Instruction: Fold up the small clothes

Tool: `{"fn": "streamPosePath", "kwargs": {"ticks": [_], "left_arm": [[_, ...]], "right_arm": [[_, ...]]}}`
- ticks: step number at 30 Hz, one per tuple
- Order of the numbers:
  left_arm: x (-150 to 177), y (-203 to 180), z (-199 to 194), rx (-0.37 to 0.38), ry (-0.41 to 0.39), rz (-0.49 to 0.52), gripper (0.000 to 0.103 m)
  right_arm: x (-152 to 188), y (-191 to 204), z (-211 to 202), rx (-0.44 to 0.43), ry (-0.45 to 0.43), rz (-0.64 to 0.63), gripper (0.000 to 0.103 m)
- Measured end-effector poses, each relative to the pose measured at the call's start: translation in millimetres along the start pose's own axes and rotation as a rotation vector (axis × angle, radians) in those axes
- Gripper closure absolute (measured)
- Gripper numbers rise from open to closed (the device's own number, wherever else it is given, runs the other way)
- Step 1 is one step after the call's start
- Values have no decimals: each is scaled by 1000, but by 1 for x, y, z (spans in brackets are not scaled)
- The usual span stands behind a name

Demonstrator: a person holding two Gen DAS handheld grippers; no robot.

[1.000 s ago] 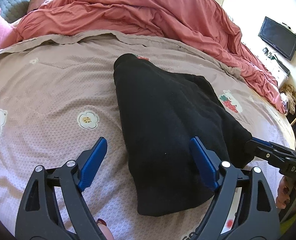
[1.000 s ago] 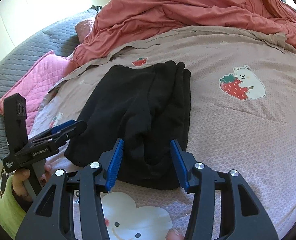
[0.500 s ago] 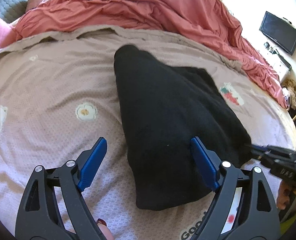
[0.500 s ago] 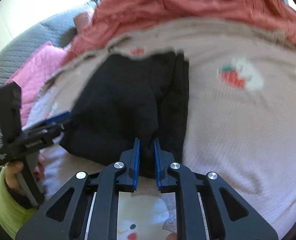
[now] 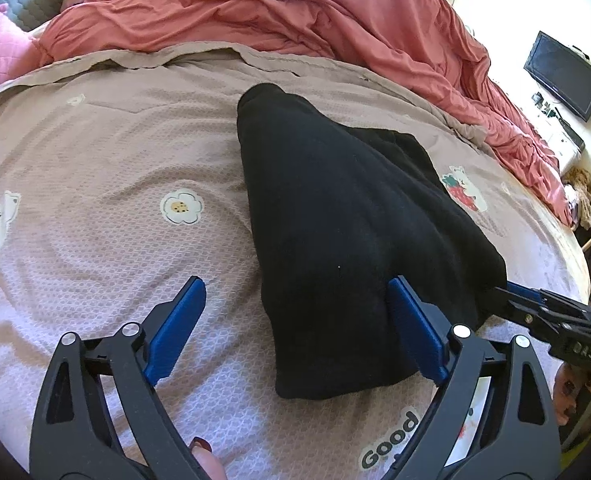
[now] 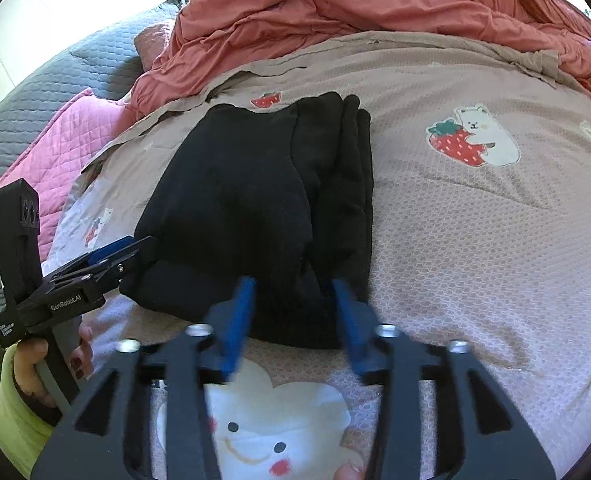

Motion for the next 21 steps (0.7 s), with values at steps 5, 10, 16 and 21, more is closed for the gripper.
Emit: {"fn": "streamPosePath", "kwargs": {"ticks": [5,10,16,21], "left_arm": [[1,0,-15,-2,-25,3,10],[8,-1,-38,-37,-64,16,10],[34,4,-62,-71,-81,-10,10],[61,12,-71,-92,-51,-36,10]], "right_arm": [[0,0,-14,19,-29,1,32],[3,5,-33,43,-92,-24,14],[18,22,-53,70,-155,-91,6],[39,32,-54,75,-155,-105,5]]}}
Point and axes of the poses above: each gripper's, at about its wrist camera, not at the fingertips, and z roughly the way its jaws point, y to its left, x to its underside, the point moved 5 cm from there along z, roughly the way its jaws point, and after that the axes turned 6 degrees about -x, right-handed, at the moved point
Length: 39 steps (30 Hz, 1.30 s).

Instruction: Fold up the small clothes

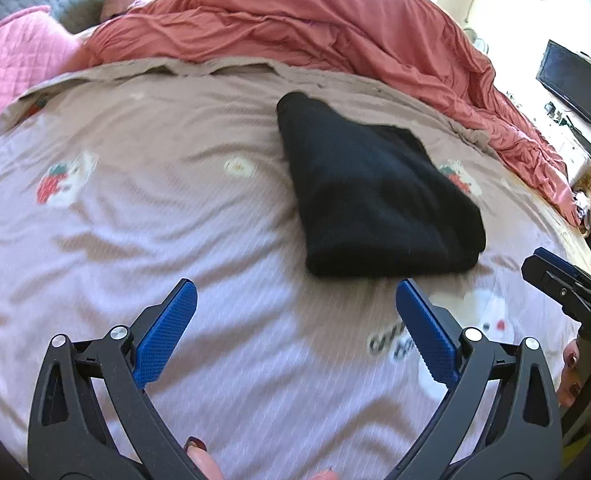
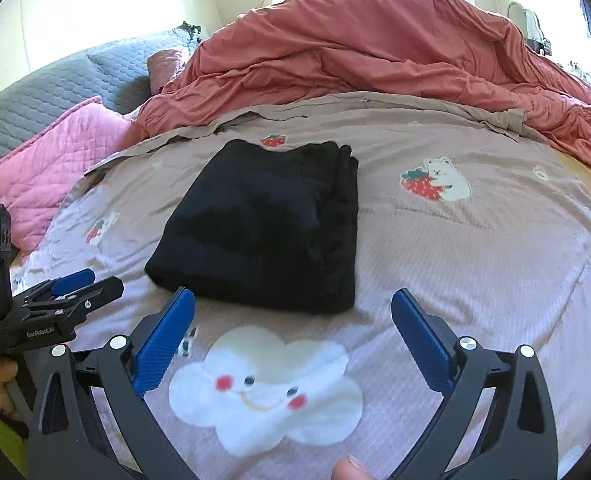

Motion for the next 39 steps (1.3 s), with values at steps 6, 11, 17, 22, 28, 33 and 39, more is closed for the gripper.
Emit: {"fn": "streamPosePath", "kwargs": {"ticks": [6,11,17,22,28,33,39], "left_arm": [[12,6,-4,-23,19,-9,10],[18,4,-9,-20,19,-1,10],[21,1,-9,-22,20,12,10],[23,1,-11,-30,16,17,10],[24,1,-12,-38,13,17,10],[24,2,-11,-49,15,20,10],[24,2,-10,-60,20,28,10]], "right_arm": [[18,10,2,19,18,1,5],[23,16,1,25,18,2,5],[25,16,-1,31,30,-9,5],[27,12,-2,40,35,3,5],[29,8,-2,38,40,18,5],[30,8,-2,39,46,12,5],[32,5,-3,47,52,20,5]]}}
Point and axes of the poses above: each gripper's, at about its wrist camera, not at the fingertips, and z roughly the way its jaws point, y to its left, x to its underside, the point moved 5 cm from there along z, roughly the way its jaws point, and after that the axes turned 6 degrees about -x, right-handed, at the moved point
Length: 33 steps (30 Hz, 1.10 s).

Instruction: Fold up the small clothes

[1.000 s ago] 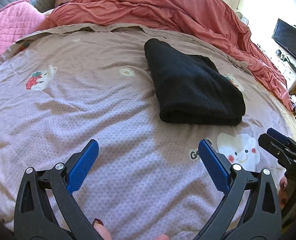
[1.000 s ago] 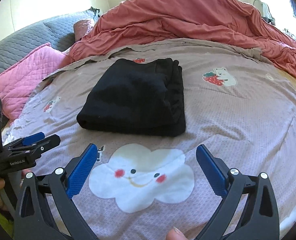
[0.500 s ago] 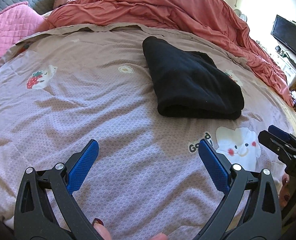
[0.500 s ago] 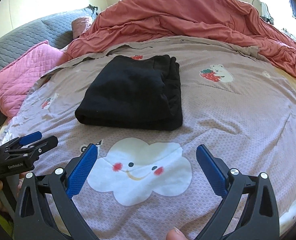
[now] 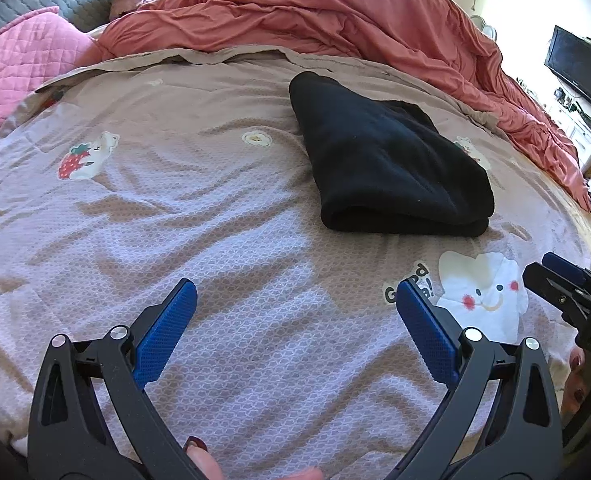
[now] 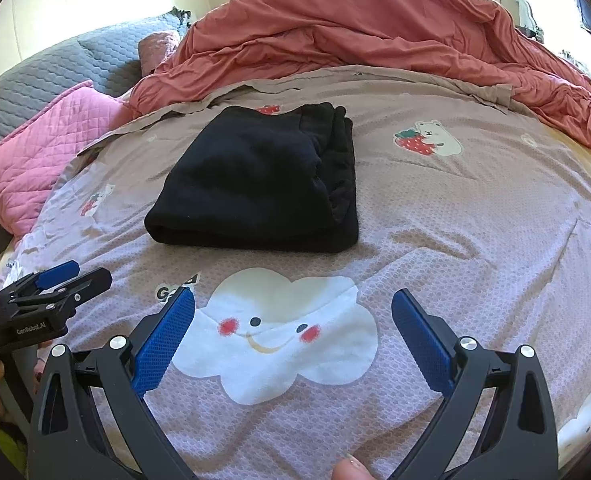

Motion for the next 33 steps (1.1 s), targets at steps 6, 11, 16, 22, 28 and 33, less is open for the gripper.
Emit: {"fn": "streamPosePath", "kwargs": {"ticks": [6,11,16,22,28,33], "left_arm": [[0,1,0,-9,0,-2,10],[0,1,-1,-12,-1,-1,10],[1,0,-2,-13,0,0,10],[1,0,-3,-14,-1,1,10],[1,0,-3,-15,0,3,10],[1,0,-5,-18,-1,0,10]], "right_arm": [[0,-1,-3,4,0,3,5],[-1,-1,-4,7,0,2,5],[-1,-1,-5,5,2,3,5],[-2,-1,-6,6,5,2,5],[-1,-1,-8,8,6,5,5],[2,0,-8,10,8,2,5]]}}
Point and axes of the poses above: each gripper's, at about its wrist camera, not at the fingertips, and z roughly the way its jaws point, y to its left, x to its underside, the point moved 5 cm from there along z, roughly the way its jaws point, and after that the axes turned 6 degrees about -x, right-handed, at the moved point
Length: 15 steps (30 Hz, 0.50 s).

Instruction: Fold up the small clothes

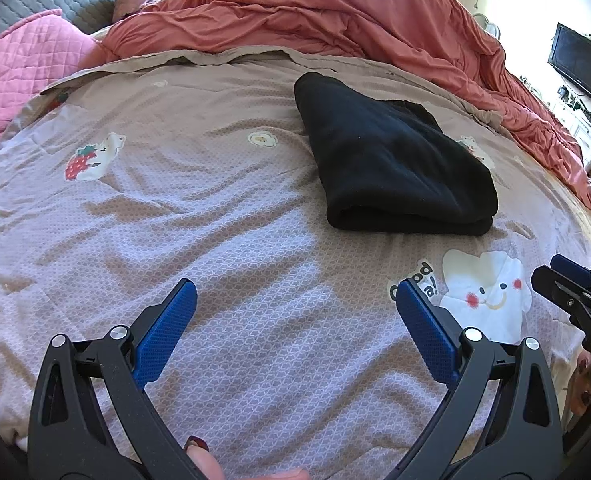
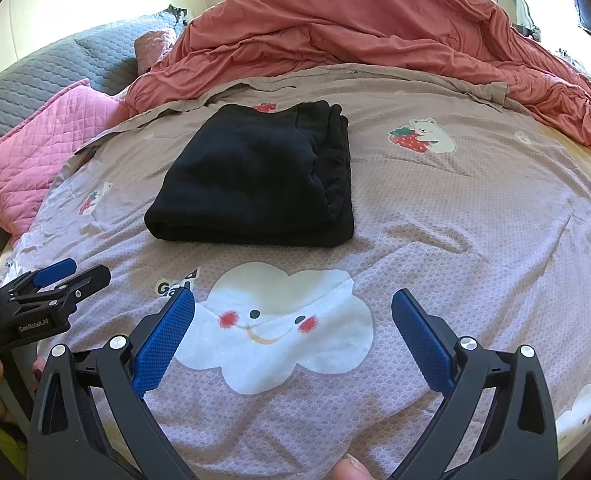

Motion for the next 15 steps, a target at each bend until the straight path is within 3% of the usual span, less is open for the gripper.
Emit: {"fn": "streamPosePath", "kwargs": {"ticks": [15], "left_arm": [[1,4,1,-6,8,-4,10]], "right_arm": [[1,2,-3,6,-5,4,5]]}}
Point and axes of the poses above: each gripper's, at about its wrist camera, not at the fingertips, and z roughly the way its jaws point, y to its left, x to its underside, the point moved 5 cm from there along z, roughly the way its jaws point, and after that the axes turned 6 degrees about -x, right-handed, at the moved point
